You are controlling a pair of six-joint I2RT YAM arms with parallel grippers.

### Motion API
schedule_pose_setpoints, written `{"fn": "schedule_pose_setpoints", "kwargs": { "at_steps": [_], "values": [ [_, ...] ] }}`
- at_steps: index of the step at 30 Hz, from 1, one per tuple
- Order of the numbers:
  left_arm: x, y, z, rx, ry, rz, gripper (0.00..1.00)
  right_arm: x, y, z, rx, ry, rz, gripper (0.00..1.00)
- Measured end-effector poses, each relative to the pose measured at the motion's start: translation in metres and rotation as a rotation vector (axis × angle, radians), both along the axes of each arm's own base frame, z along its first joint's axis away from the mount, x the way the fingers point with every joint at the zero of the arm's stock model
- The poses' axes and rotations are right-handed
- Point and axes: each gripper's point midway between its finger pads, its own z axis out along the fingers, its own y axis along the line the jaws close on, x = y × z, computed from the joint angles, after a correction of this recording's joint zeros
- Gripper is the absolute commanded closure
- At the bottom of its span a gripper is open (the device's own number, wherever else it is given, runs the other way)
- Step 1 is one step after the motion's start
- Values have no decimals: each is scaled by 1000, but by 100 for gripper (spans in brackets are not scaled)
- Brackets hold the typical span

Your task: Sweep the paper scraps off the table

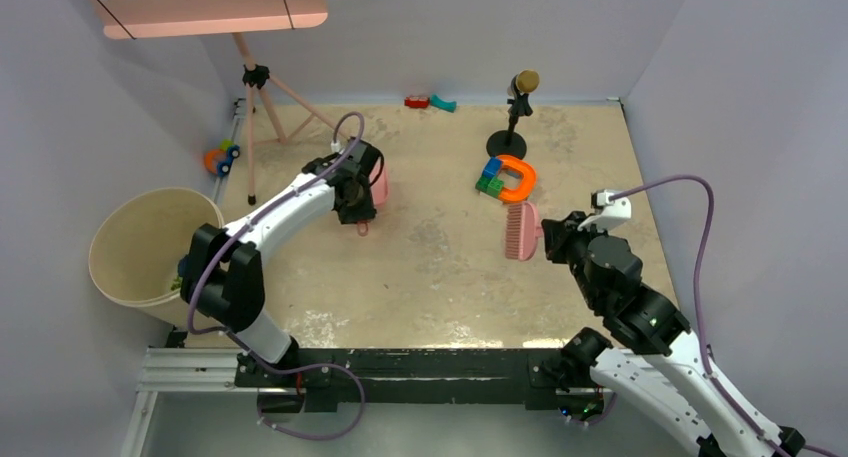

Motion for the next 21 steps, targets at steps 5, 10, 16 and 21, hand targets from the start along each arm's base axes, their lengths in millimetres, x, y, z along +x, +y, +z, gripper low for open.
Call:
{"fn": "schedule_pose_setpoints", "kwargs": {
  "at_steps": [5,10,16,21],
  "values": [
    [4,-5,-30,16,35,-39,100,-4,-2,-10,23,4,-6,100],
    [-6,-14,-54,-25,65,-118,74,-4,-1,-14,32,13,-10,100],
    [-9,-25,-63,-74,46,-203,22,-4,0,-14,55,16,-15,100],
    [-12,-27,-32,-112,-41,-250,1,-2,7,-28,76,35,0,100]
  ]
}}
